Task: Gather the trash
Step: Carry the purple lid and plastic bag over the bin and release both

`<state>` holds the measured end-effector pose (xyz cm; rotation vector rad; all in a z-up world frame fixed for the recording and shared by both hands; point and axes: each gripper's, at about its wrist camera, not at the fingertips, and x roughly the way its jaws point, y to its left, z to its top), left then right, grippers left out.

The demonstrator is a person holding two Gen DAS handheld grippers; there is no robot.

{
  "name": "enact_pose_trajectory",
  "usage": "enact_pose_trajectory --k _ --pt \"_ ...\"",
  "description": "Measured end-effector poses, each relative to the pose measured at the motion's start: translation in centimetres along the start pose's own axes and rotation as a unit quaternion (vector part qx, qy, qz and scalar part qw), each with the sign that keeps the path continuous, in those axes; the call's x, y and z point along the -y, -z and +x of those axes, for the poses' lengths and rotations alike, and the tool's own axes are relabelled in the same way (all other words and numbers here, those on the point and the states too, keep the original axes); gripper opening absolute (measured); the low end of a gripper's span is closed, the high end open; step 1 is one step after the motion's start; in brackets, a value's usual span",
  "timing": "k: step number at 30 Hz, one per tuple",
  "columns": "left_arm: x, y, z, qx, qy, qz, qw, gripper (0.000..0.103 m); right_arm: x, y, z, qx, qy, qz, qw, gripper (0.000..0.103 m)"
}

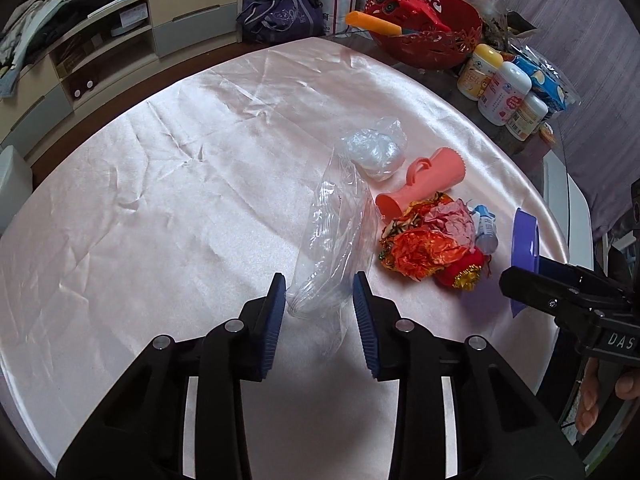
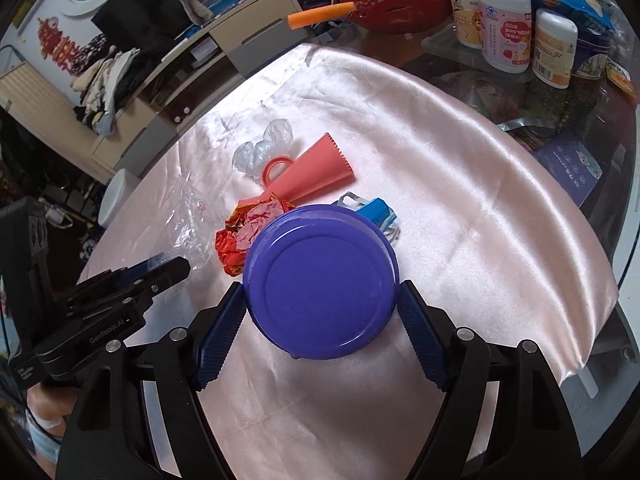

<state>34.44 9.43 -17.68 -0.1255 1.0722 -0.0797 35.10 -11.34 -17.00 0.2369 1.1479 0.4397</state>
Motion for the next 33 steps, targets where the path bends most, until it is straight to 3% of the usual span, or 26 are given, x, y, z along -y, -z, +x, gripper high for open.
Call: enact_pose_trajectory --k 6,12,22,33 --pt "1.7 1.2 -4.0 0.025 0.004 0.016 0.9996 0.032 1.2 1.9 -4.7 0.028 0.001 0.003 1.0 0.078" --pt "6.0 3.7 -7.1 0.039 0.037 0.057 0.997 0.032 3.8 5.5 -9.0 0.047 0.022 0.02 0.998 0.078" --pt "14.7 9.1 -8.5 0.013 0.103 0.127 0.9864 0.032 9.1 13.1 -13.8 0.053 0.086 0.083 0.991 0.078" --pt "20.8 15.7 -5.7 -0.041 0.143 0.174 0.9734 0.032 13.4 20.5 -15.8 0.054 0.127 0.138 0.981 0.078"
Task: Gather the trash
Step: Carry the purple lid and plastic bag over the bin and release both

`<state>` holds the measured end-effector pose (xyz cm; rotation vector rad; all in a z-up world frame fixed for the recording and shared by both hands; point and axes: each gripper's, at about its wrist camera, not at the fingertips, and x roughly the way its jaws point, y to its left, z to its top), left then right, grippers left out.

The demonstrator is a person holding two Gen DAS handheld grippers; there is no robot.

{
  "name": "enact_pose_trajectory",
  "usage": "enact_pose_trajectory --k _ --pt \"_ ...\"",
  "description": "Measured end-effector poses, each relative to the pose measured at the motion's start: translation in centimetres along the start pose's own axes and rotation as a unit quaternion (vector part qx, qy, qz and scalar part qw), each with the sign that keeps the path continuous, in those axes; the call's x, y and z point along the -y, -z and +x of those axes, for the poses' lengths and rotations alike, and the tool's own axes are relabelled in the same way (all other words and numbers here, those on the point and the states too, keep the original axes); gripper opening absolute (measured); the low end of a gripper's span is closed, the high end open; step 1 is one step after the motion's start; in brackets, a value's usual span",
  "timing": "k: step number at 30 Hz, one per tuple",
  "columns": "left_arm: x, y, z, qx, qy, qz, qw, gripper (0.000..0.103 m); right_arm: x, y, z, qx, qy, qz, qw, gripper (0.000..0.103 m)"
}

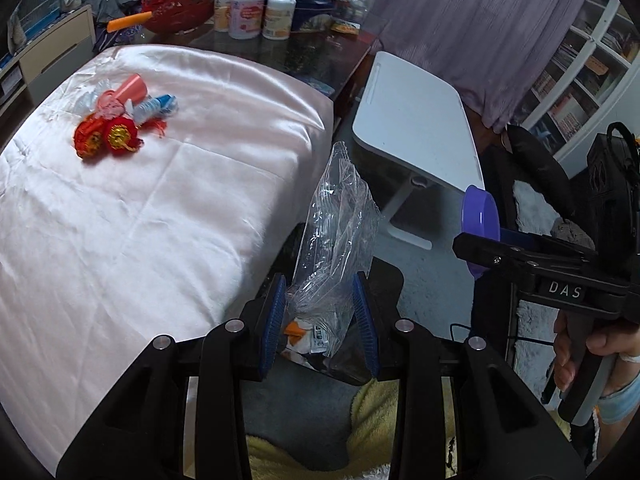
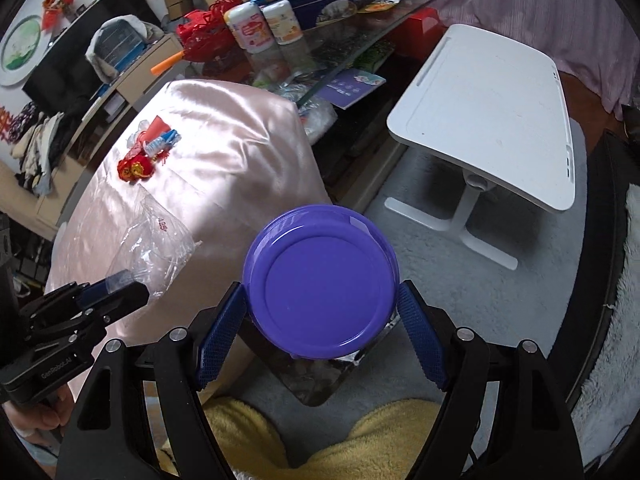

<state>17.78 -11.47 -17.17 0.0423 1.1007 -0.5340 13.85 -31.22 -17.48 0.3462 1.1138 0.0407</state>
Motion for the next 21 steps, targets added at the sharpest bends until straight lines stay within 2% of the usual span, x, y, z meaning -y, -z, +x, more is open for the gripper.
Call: enact_pose_trajectory --k 9,14,21 --pt "1.0 2.6 6.2 -0.06 -0.004 0.006 0.9982 0.032 2.2 2.7 3.8 -0.062 -0.028 0.039 0.997 0.078" --pt "0.8 3.3 9.1 -0.092 -0.005 0.008 0.9957 0.032 1.4 2.5 6.3 -0.088 -0.03 0.036 0.995 0.078" --pt "0.5 3.0 11.1 -0.11 -0.008 0.014 0.9938 0.033 0.8 2.2 9.3 -0.118 -0.041 0.041 0.991 0.078"
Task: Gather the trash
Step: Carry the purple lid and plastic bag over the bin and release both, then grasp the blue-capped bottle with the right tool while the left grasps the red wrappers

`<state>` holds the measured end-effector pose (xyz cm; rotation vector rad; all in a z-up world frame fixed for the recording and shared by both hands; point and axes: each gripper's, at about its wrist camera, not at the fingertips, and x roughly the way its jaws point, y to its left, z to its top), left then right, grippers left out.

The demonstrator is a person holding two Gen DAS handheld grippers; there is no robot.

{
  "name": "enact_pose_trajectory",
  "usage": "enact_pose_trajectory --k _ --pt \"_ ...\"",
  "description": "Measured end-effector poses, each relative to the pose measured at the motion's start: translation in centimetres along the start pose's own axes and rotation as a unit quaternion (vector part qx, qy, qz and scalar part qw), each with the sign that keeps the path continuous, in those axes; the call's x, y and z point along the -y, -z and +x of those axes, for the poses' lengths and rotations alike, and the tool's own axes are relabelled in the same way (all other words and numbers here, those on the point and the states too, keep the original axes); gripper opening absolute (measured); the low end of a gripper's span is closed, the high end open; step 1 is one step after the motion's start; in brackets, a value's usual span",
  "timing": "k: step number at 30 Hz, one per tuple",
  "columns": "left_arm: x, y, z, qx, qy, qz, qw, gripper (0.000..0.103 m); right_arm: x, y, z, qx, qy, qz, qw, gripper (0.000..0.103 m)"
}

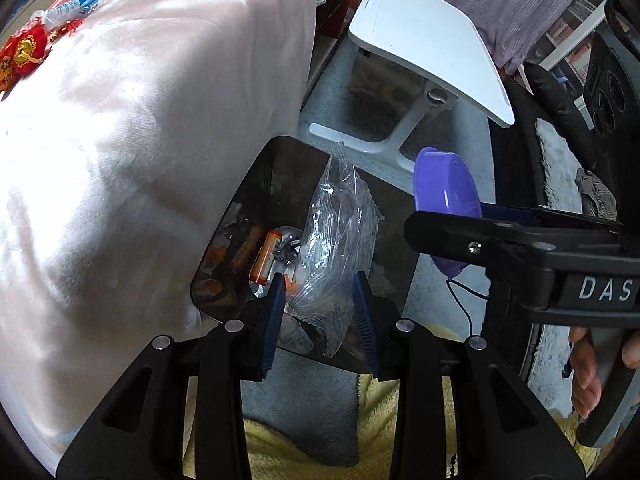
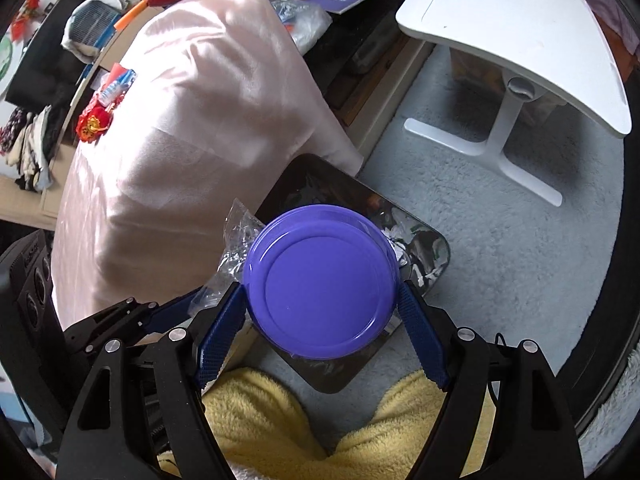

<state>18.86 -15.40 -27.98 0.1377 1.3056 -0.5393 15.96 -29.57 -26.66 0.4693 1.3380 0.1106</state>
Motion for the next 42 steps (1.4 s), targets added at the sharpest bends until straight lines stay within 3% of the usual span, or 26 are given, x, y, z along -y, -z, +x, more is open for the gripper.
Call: enact_pose_trajectory --k 7,11,16,23,32,42 --pt "-0.9 -0.2 0.8 -0.02 0.0 -0.009 0.9998 0.037 -0.4 -0.7 1.3 -0.01 0.0 -0.004 1.0 0.08" --pt "-1.0 -0.2 0.5 -0.021 0.0 -0.01 0.9997 0.053 -0.6 -0.9 1.3 -0.009 0.005 -0.009 1.0 0.088" --pt "-1.1 -0.2 -0.6 -0.015 0.007 -0.014 0.9998 0.063 -0.7 -1.6 0.4 -0.001 0.018 -0.006 1.0 0.093" --pt "-1.6 -0.8 -5.3 0.019 0.014 -0.015 0.9996 0.082 -1.9 -3.1 -3.0 0.029 0.039 -0.024 0.999 0.094" --pt "-6.5 -2.3 -12.9 0.087 -0.017 -0.063 0.9941 0.087 -6.4 -7.4 -7.0 0.075 0.016 -0.051 0.996 0.094" --pt "-15.2 -3.6 -18.3 0.139 -0.086 -0.141 0.9765 0.087 -14.1 -12.1 -6.4 0.078 -0.008 -0.121 0.99 0.094"
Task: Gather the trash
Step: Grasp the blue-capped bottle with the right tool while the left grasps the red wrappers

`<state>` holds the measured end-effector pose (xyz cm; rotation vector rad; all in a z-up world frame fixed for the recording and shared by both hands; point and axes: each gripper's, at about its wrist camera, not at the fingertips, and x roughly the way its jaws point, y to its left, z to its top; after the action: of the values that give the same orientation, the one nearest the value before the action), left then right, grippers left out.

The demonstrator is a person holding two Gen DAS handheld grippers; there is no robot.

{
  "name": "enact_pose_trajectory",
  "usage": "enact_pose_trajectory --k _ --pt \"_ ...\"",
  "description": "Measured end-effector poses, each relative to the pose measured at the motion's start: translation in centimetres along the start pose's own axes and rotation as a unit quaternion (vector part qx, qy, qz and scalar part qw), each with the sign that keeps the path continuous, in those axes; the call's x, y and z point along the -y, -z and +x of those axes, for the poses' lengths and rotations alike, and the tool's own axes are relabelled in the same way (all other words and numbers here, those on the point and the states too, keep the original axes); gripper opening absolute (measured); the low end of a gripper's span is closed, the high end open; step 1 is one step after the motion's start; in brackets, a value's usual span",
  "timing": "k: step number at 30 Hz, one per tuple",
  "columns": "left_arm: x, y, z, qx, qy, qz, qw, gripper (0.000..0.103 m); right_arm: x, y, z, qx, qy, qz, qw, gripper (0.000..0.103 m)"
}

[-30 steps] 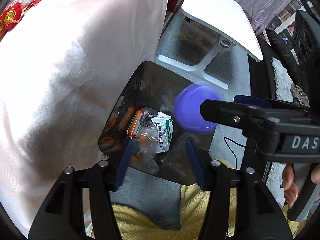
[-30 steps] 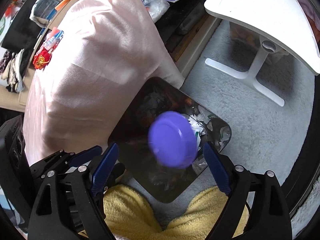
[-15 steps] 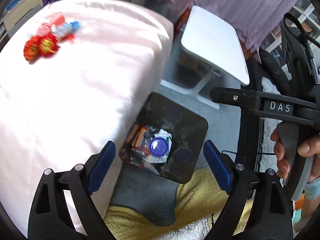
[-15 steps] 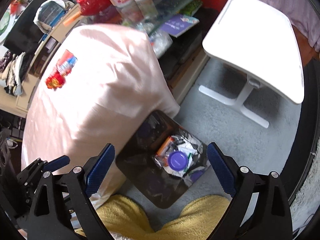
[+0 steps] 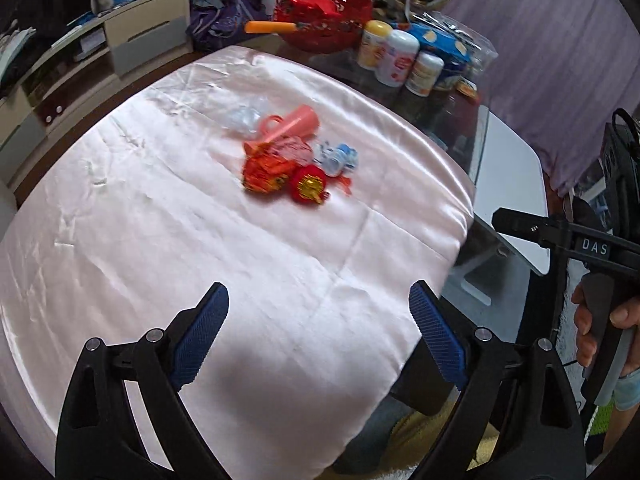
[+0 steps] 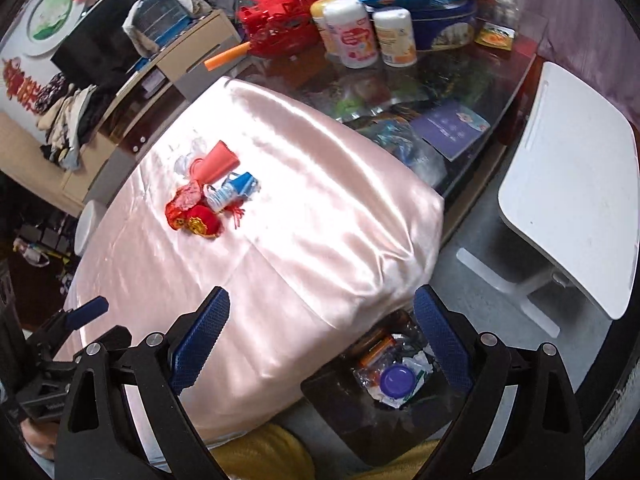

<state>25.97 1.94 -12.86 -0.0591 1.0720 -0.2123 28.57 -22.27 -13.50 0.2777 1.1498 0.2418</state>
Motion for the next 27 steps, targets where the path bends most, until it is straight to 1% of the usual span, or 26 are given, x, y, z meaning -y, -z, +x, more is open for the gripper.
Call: enact_pose_trajectory --k 5,9,10,11,13,14,15,16,20,27 --pt "-2.9 -2.2 -0.3 0.019 -0.023 -0.016 0.9994 0.087 -2.5 -2.2 1.1 0.005 -0.01 -0.024 1.0 0.094" --pt "-4.3 -3.4 0.1 0.027 -0.029 -0.022 0.999 0.087 -4.5 -3.7 2.5 0.005 -0.022 -0.039 0.999 0.092" --pt "-4.5 -3.7 0.4 0.027 -0.029 -0.023 0.9989 0.087 -4.9 -4.0 3.0 0.003 -0.026 -0.043 0.999 0.084" --pt "-4.7 -3.9 0.7 0.027 -0.03 -0.023 0.9989 0.086 -5.4 -4.3 3.6 -0.001 -0.029 -0.048 0.998 0.079" --pt "-5.0 -4.2 1.4 0.023 -0.027 -0.023 0.9991 0.085 -6.3 -4.9 5.0 -0.014 -0.036 -0.055 0.998 0.059" --pt "-5.2 -4.3 1.7 0.021 -0.024 -0.024 0.9992 0.081 -6.6 -5.1 5.7 -0.02 -0.039 -0.057 0.997 0.054" --pt "-5.4 -4.4 2.1 0.018 -0.02 -0.025 0.9993 0.079 -7.0 -5.3 6.3 -0.024 -0.041 -0.058 0.997 0.045" --pt "-5.6 -4.5 2.5 0.014 -0.017 -0.026 0.9994 0.077 -7.3 -5.5 6.9 -0.028 -0.043 -0.059 0.997 0.041" --pt "-6.0 -4.8 3.9 0.007 -0.014 -0.024 0.9996 0.07 -8.4 -6.2 9.1 -0.036 -0.058 -0.053 0.996 0.036" --pt "-6.0 -5.8 5.4 0.005 -0.003 -0.014 0.9999 0.068 -9.4 -7.3 11.9 -0.052 -0.059 -0.024 0.997 0.035"
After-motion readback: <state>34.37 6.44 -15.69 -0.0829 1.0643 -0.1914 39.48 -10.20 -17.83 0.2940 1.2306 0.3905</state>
